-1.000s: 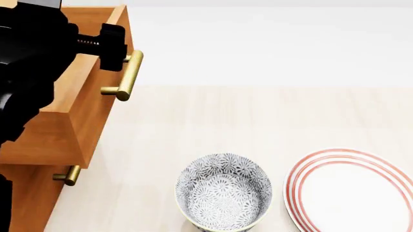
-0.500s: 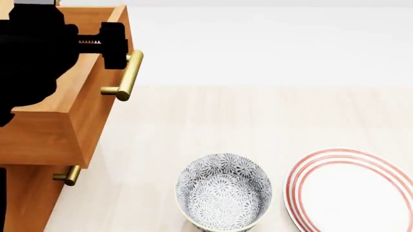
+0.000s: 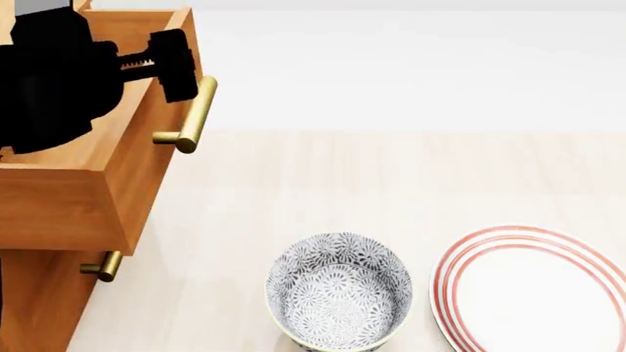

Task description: Open the top drawer of the cabinet.

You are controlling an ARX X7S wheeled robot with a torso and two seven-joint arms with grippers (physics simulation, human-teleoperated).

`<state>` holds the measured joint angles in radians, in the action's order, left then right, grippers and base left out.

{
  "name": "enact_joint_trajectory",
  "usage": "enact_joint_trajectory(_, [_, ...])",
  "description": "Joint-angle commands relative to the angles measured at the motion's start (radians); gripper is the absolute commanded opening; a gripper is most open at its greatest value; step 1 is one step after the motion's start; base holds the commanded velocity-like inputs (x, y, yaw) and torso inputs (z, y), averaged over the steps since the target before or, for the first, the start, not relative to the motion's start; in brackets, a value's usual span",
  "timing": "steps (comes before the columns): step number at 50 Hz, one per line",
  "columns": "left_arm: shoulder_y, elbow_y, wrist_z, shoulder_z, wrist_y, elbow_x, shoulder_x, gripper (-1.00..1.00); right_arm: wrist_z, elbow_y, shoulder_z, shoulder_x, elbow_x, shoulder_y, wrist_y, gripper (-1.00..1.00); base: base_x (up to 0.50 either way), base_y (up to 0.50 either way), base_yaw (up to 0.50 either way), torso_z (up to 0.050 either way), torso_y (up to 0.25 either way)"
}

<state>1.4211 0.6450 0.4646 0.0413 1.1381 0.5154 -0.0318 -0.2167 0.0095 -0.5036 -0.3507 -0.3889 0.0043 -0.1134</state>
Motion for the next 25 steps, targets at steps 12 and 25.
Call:
enact_joint_trajectory(12, [0.019, 0.090, 0.073, -0.143, -0.017, 0.154, 0.019, 1.00, 0.025, 0.003, 0.014, 0.017, 0.007, -0.001, -0.003, 1.00, 0.00, 0.00, 0.00, 0.000, 0.000])
enact_joint_trajectory(25, [0.055, 0.169, 0.199, -0.195, -0.020, 0.248, 0.018, 1.00, 0.029, 0.012, 0.011, 0.017, 0.002, 0.002, -0.007, 1.00, 0.00, 0.00, 0.00, 0.000, 0.000])
